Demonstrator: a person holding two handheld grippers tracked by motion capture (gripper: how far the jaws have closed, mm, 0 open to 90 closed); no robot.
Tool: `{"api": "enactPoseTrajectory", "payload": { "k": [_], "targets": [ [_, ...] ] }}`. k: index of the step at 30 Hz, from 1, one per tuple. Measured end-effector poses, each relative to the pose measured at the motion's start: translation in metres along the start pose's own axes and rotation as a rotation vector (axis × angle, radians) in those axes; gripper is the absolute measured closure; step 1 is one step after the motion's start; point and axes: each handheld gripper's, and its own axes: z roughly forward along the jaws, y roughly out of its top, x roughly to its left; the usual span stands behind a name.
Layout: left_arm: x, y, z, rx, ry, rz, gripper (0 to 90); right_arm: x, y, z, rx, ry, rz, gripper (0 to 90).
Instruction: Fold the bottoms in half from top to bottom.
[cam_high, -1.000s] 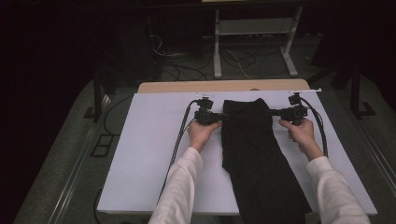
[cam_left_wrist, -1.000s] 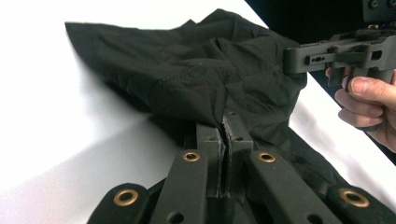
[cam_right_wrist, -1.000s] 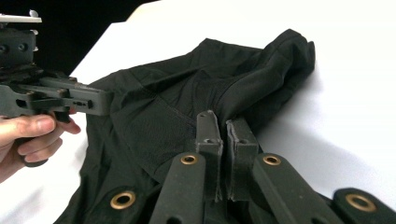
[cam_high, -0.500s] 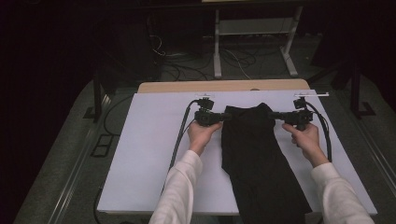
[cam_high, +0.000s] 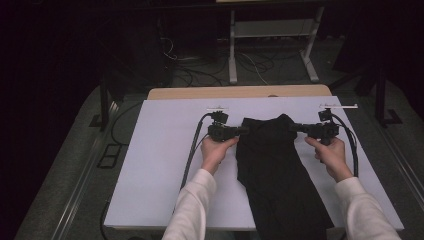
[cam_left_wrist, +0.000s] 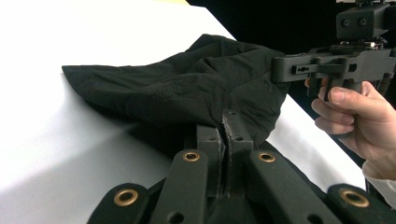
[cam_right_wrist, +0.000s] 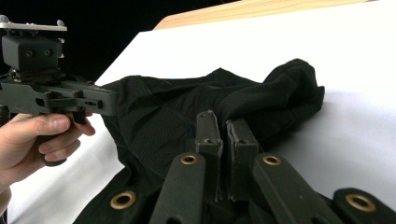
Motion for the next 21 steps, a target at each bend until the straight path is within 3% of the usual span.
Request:
{"api": "enactPoseTrajectory", "payload": {
  "k": [10,21],
  "targets": [
    [-0.006,-0.014,-0.013,0.003,-0.039,0.015,86.5,0.010,-0.012,-0.010,-0.011,0.010,0.002,84.9],
    [-0.024,-0.028,-0.024,0.027,-0.070,0.032,86.4,0.020,-0.026,-0.025,0.001,0.012,-0.017,84.9]
  ]
}}
